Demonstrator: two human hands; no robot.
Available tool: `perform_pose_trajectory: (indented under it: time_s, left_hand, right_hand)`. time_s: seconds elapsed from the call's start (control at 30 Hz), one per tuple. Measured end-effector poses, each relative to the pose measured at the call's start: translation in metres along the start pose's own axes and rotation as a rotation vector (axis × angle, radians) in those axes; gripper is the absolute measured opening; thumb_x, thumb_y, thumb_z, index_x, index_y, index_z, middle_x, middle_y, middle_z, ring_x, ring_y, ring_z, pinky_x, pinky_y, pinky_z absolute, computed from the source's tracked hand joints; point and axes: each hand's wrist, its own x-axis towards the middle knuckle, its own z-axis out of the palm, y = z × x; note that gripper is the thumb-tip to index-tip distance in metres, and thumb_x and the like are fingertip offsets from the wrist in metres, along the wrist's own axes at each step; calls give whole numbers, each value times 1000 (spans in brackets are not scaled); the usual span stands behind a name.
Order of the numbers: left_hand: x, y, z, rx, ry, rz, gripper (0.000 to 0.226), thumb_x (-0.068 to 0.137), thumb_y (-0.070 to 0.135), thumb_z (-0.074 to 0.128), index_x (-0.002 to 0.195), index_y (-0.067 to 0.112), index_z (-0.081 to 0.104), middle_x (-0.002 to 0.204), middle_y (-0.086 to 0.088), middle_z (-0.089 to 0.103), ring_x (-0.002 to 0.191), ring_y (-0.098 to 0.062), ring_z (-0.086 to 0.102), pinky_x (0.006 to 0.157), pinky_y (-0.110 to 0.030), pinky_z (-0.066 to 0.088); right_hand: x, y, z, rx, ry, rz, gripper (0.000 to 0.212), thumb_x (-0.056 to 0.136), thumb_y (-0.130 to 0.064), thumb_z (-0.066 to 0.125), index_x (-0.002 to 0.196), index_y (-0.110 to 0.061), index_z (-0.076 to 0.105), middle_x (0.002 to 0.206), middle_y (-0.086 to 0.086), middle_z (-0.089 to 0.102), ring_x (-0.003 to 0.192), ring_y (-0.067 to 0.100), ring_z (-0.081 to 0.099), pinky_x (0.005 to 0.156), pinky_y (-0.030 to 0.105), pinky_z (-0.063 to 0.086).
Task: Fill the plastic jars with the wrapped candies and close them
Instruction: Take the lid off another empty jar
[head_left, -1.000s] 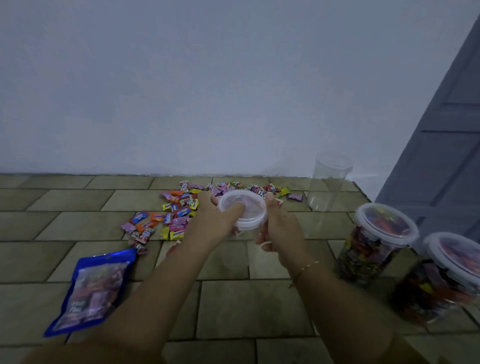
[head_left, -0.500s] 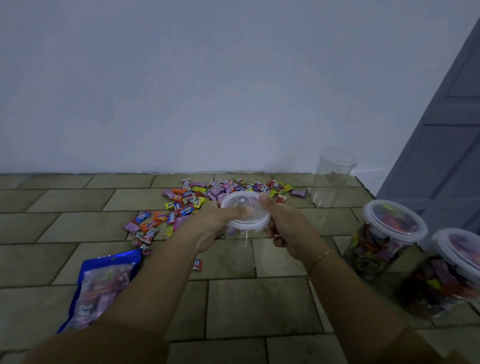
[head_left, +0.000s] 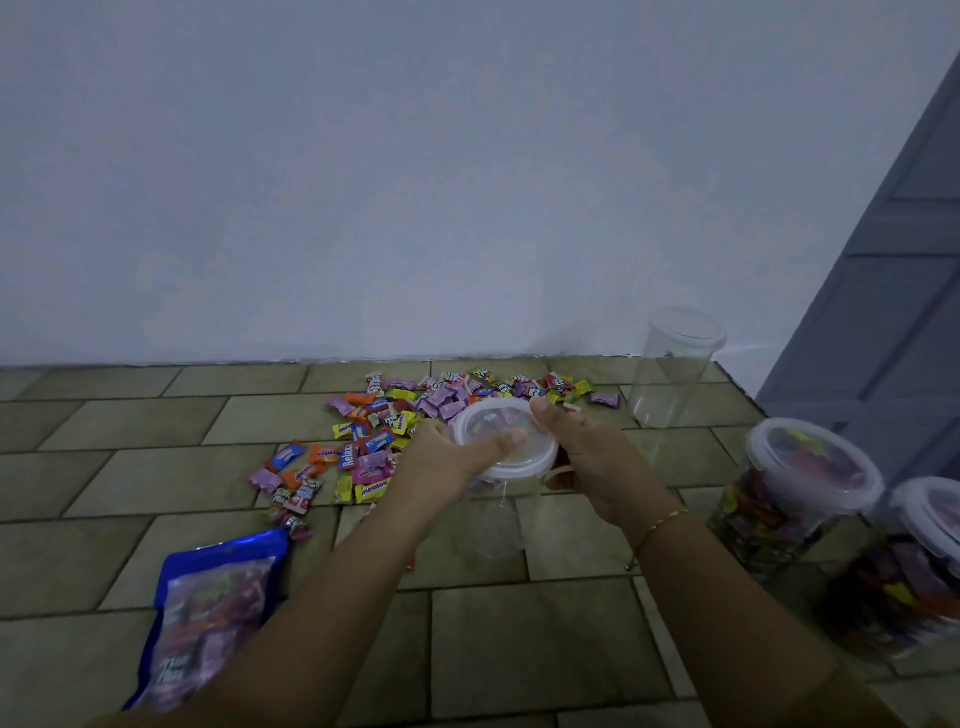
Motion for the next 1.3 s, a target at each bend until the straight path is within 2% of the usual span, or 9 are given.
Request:
perform_pose_trajectory:
  time_s: [0.1,0.33,0.43,0.5,0.6,0.77,1.03,1.2,1.3]
  left_hand:
    - [0,-3,1,-21,24,-10,64,68,44,78,110,13,43,101,-1,54,79,-6,57,46,-13,45]
    - [1,-7,9,12,218,75,50,75,56,66,83,17,36,78,0,39,64,-12,42,52,-21,38]
    - [3,-3,7,-74,132,31,51,74,59,68,85,17,42,86,-4,52,76,-19,57,64,-24,50]
    - [4,3,3,-142,-8,-70,36,81,44,68,92,15,50,93,-5,60,81,-20,61,74,-38,53]
    - [6,9,-4,-154,-151,-135,19,87,25,64,97,10,58,86,-3,64,77,-15,58,73,-33,48]
    - [12,13,-6,-198,-42,-101,20,87,27,64,98,10,65,85,0,68,74,-12,60,70,-25,45]
    - [13,17,-2,-241,-100,-23,23,93,31,49,94,15,66,93,2,62,89,-15,51,86,-32,37]
    - [7,20,4,-242,-362,63,53,70,23,44,123,24,55,137,0,51,118,-11,46,111,-35,30]
    - [5,24,8,-102,-333,101,45,86,22,58,130,27,51,145,7,42,134,-10,36,114,-35,29]
  right_hand:
    - [2,-5,-2,-15,4,-19,66,66,-60,65,96,-1,63,77,6,66,70,21,60,68,37,53]
    - [6,-13,-7,-6,30,21,33,92,-43,54,93,-11,63,81,5,66,67,22,63,60,35,54]
    - [7,-14,-11,-25,40,14,31,92,-43,54,84,-14,60,79,6,67,65,22,63,60,36,55]
    - [9,-15,-13,-49,51,-3,34,91,-42,56,77,-11,57,77,9,64,65,24,62,61,39,55]
    - [12,-21,-11,-48,60,-12,31,91,-39,58,73,-13,56,64,2,58,60,18,58,64,36,53]
    - [20,-33,-11,-56,108,-30,31,88,-33,62,90,-3,68,73,5,58,67,16,51,70,29,40]
    - [23,-48,-12,61,185,113,17,87,-27,61,81,-12,63,66,2,58,52,14,50,59,26,38]
    - [21,-55,-11,349,156,210,28,94,-34,53,84,-9,61,76,11,61,60,25,58,56,30,49]
    - [21,-53,-13,416,144,201,57,90,-57,45,103,-6,64,99,16,68,85,33,67,82,41,52]
